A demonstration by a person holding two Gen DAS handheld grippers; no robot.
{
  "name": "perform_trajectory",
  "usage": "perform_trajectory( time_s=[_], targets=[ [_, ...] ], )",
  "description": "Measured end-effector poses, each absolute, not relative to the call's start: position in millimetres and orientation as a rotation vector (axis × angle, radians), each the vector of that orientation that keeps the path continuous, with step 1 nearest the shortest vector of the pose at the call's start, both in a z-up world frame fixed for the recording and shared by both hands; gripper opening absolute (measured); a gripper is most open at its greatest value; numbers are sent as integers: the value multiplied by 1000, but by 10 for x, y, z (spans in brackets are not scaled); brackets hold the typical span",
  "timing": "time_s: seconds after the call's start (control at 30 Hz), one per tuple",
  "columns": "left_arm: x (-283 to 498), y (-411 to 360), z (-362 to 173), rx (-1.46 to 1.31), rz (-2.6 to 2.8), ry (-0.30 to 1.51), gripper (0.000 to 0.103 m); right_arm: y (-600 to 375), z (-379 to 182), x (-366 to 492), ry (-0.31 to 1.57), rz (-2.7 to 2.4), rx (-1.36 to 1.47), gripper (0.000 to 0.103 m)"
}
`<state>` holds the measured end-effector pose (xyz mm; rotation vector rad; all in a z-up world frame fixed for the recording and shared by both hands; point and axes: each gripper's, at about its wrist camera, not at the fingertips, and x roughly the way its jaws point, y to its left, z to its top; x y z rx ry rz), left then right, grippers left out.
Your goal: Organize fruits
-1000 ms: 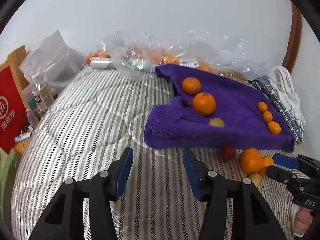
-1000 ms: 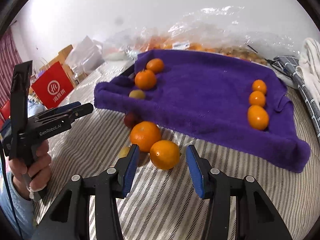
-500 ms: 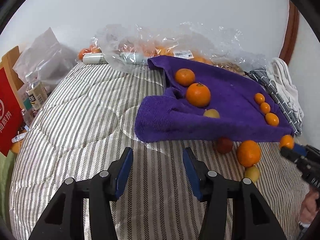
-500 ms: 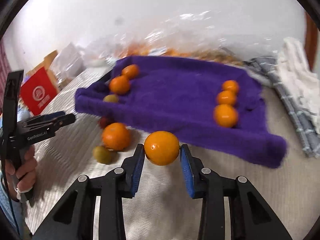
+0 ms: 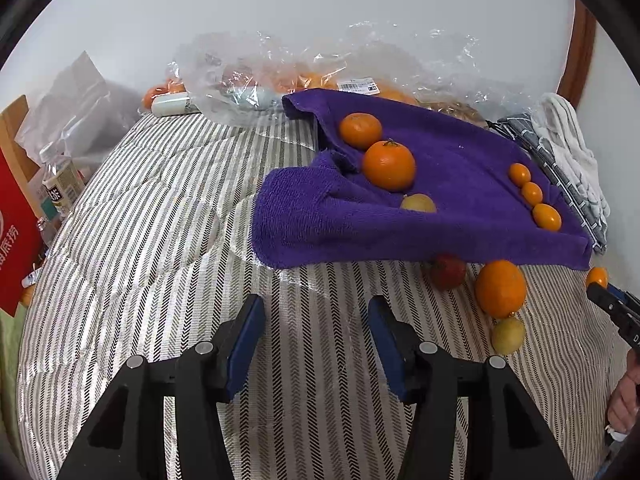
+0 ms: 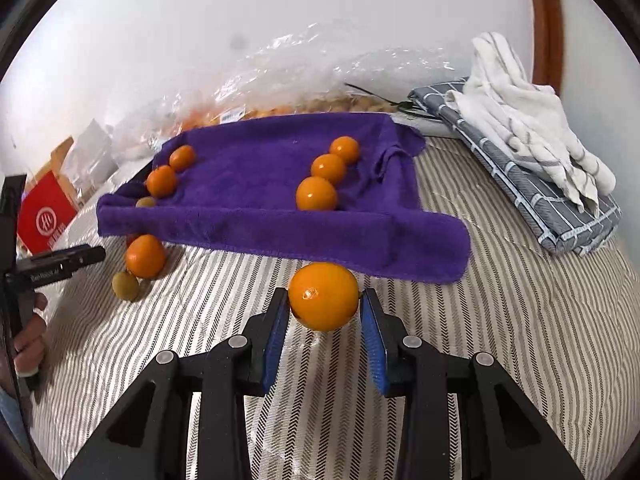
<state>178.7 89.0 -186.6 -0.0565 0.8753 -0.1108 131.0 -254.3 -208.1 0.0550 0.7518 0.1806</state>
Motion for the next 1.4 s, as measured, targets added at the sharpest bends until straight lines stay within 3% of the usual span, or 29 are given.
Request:
perform_trajectory(
  time_s=[0.2, 0.87, 1.07, 1.27, 1.4],
  targets=[
    [1783, 780, -1890, 9, -100, 891, 62, -2521, -2122, 1353, 785, 148, 39, 36],
    [1900, 226, -1855, 40, -171, 921, 62, -2549, -2147, 1344, 798, 119, 61, 36],
    [2023, 152, -1825, 4, -197, 913, 49, -2540, -2152, 1338, 798, 132, 68, 36],
    [2019, 140, -1836, 2, -224, 870, 26, -2523, -2162, 1351, 808, 155, 73, 36],
    [1995, 199, -1829, -41, -245, 866, 25, -2528, -2165, 1359, 806, 165, 74, 36]
  ],
)
